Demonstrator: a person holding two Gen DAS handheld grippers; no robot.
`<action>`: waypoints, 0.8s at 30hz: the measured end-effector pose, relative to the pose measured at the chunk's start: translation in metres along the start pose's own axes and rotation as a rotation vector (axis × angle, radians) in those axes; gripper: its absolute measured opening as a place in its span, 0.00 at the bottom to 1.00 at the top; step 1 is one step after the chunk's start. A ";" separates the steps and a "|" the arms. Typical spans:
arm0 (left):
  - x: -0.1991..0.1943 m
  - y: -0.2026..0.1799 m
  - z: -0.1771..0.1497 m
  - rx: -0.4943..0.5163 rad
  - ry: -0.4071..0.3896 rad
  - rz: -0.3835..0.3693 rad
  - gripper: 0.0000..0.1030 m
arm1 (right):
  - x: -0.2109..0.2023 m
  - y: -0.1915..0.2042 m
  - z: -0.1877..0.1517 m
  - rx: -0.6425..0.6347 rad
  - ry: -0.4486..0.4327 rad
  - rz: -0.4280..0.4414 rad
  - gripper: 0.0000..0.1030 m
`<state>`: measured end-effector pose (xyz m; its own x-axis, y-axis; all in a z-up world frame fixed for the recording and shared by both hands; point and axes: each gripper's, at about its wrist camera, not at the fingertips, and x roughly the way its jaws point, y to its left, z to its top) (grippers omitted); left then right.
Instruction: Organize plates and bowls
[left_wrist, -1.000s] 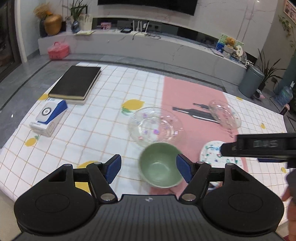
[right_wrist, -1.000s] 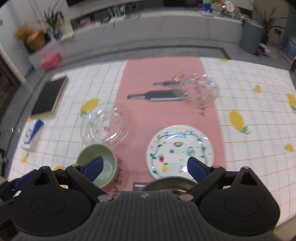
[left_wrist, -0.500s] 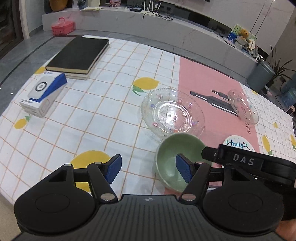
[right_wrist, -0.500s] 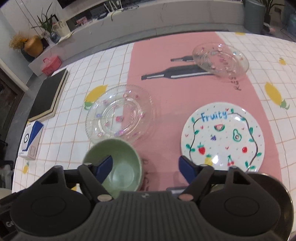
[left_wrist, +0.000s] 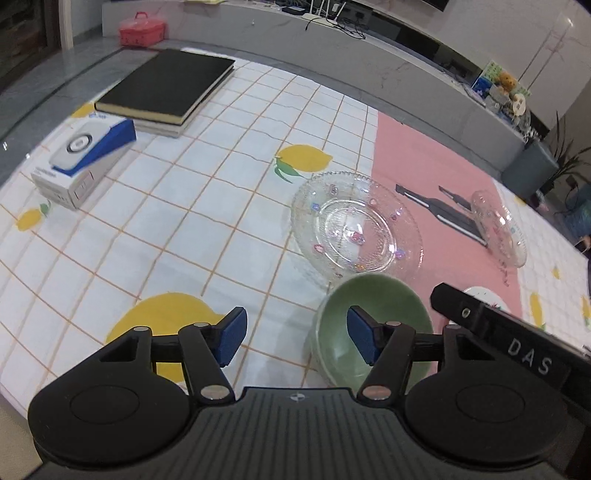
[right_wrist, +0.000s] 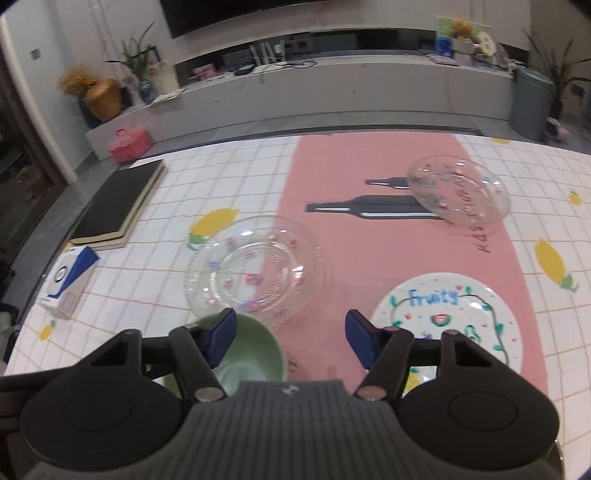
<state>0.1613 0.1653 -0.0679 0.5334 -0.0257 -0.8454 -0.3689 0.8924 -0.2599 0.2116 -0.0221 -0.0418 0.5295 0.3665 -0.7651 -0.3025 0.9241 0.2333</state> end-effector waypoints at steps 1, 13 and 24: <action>0.001 0.003 0.000 -0.017 0.011 -0.025 0.71 | -0.001 -0.001 0.001 0.003 0.003 0.018 0.56; 0.022 0.008 -0.002 -0.073 0.041 -0.072 0.65 | 0.013 0.004 -0.003 -0.005 0.049 0.020 0.36; 0.040 0.013 -0.010 -0.090 0.086 -0.043 0.43 | 0.039 0.011 -0.015 -0.057 0.155 -0.026 0.24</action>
<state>0.1703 0.1710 -0.1101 0.4842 -0.1053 -0.8686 -0.4159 0.8457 -0.3344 0.2169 0.0011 -0.0778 0.4105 0.3178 -0.8547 -0.3373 0.9237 0.1815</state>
